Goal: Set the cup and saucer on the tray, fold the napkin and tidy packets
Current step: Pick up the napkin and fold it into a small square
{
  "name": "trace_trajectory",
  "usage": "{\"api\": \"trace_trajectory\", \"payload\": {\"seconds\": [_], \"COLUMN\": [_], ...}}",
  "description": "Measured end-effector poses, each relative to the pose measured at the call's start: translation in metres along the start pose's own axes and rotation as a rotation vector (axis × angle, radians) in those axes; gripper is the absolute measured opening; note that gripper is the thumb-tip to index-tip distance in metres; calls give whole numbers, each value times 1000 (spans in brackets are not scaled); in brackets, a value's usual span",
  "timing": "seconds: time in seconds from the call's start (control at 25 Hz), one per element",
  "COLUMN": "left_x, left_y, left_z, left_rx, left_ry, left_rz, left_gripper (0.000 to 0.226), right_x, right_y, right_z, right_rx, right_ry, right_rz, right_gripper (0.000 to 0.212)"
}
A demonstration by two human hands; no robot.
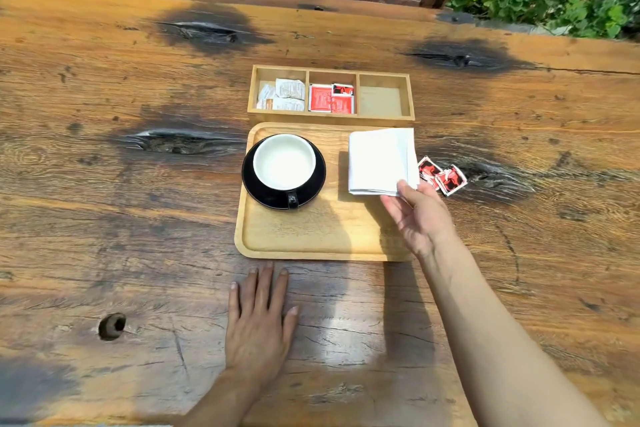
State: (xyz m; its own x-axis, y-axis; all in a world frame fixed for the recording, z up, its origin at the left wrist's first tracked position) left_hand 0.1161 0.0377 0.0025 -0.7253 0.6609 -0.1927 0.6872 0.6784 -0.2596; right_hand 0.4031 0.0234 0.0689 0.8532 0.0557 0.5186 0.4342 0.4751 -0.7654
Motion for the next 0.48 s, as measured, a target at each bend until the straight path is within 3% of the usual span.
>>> {"api": "trace_trajectory", "payload": {"seconds": [0.28,0.48], "left_x": [4,3], "left_y": [1,2], "left_z": [10,9], "left_rx": [0,5], "left_ry": [54,52], "left_rz": [-13,-16], "left_gripper": [63,64], "right_x": [-10,-10], "right_y": [45,59], "right_z": [14,4], "right_rx": [-58,-358], "right_ry": [54,-148], "right_rz": [58,-36], "right_gripper": [24,51]}}
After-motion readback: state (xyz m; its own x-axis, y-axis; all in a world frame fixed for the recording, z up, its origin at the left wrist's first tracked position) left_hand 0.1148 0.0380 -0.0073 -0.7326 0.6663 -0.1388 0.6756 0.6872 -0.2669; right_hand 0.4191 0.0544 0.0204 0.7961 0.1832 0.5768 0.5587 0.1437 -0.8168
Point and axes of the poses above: each hand's wrist, its own y-axis towards the middle knuckle, its own z-axis out of the palm, x = y × z, the point moved 7 cm from there along y, towards the middle knuckle, and after that the axes turned 7 degrees about z, right-handed, at the moved point
